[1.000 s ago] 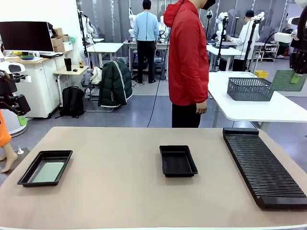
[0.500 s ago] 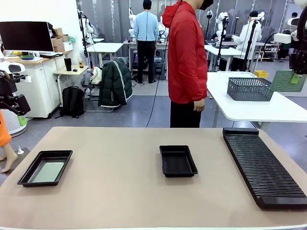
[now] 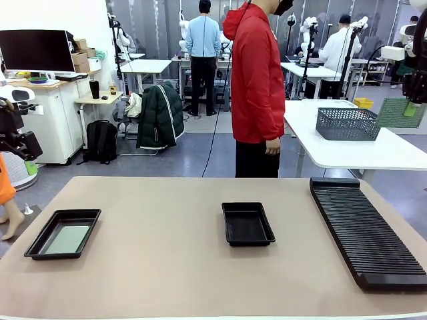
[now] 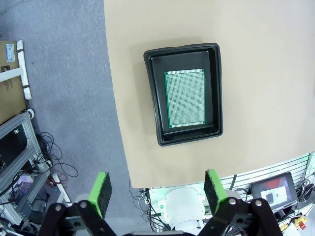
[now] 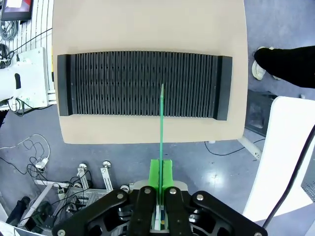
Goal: Inspect and transfer BCBs to ESD trays.
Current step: Pick up the Blank PCB from the PCB Rack and place it in the right ESD tray.
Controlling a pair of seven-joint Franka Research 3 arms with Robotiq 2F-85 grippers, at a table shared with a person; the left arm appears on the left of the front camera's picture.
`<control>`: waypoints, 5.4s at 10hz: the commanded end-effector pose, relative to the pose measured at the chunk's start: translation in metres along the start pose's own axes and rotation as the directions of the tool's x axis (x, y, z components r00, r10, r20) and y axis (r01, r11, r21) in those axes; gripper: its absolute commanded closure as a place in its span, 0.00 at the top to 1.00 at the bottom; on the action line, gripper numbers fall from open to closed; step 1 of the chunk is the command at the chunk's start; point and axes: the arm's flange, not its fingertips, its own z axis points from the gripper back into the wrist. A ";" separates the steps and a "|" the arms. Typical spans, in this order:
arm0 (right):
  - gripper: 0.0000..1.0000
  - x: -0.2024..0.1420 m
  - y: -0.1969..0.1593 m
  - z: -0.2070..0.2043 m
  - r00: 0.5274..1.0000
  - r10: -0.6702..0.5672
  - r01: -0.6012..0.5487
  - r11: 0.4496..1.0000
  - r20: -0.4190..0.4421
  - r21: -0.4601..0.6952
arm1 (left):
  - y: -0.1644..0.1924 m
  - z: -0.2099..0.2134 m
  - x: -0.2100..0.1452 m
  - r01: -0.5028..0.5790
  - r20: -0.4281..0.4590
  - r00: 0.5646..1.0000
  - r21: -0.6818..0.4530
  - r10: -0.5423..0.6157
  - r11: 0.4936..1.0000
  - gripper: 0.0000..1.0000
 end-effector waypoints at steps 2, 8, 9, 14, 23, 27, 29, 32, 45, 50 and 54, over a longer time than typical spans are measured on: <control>0.03 0.007 0.012 -0.005 0.972 -0.232 0.234 0.970 -0.034 0.064 | -0.001 -0.001 -0.001 0.000 0.004 1.000 0.000 0.000 1.000 1.00; 0.03 0.032 0.064 -0.022 0.718 -0.696 0.689 0.706 -0.023 0.163 | -0.001 -0.001 -0.001 0.000 0.004 1.000 0.000 0.000 1.000 1.00; 0.03 0.036 0.070 -0.031 0.678 -0.734 0.723 0.664 -0.016 0.189 | -0.001 -0.001 -0.001 0.000 0.004 1.000 0.000 0.000 1.000 1.00; 0.03 0.083 0.112 -0.094 0.332 -0.942 0.893 0.330 0.047 0.306 | -0.001 -0.001 -0.001 0.000 0.004 1.000 0.000 0.000 1.000 1.00; 0.03 0.207 0.129 -0.232 -0.001 -0.998 0.792 0.042 0.070 0.610 | -0.001 -0.001 -0.001 0.000 0.004 1.000 0.000 0.000 1.000 1.00; 0.03 0.256 0.106 -0.283 0.022 -0.995 0.766 0.079 0.097 0.638 | -0.001 -0.001 -0.001 0.000 0.004 1.000 0.000 0.000 1.000 1.00; 0.03 0.272 0.093 -0.311 0.064 -0.994 0.746 0.105 0.086 0.658 | -0.001 -0.001 -0.001 0.000 0.004 1.000 0.000 0.000 1.000 1.00; 0.03 0.286 0.077 -0.343 0.059 -0.996 0.747 0.089 0.068 0.658 | -0.001 -0.001 -0.001 0.000 0.004 1.000 0.000 0.000 1.000 1.00; 0.03 0.294 0.066 -0.393 -0.019 -1.000 0.796 -0.028 -0.021 0.605 | -0.001 -0.001 -0.001 0.000 0.004 1.000 0.000 0.000 1.000 1.00; 0.03 0.286 0.069 -0.393 0.016 -0.999 0.791 -0.008 -0.034 0.611 | -0.001 -0.001 -0.001 0.000 0.004 1.000 0.000 0.000 1.000 1.00; 0.10 0.288 0.070 -0.390 0.016 -0.999 0.799 -0.009 -0.036 0.601 | -0.001 -0.001 -0.001 0.000 0.004 1.000 0.000 0.000 1.000 1.00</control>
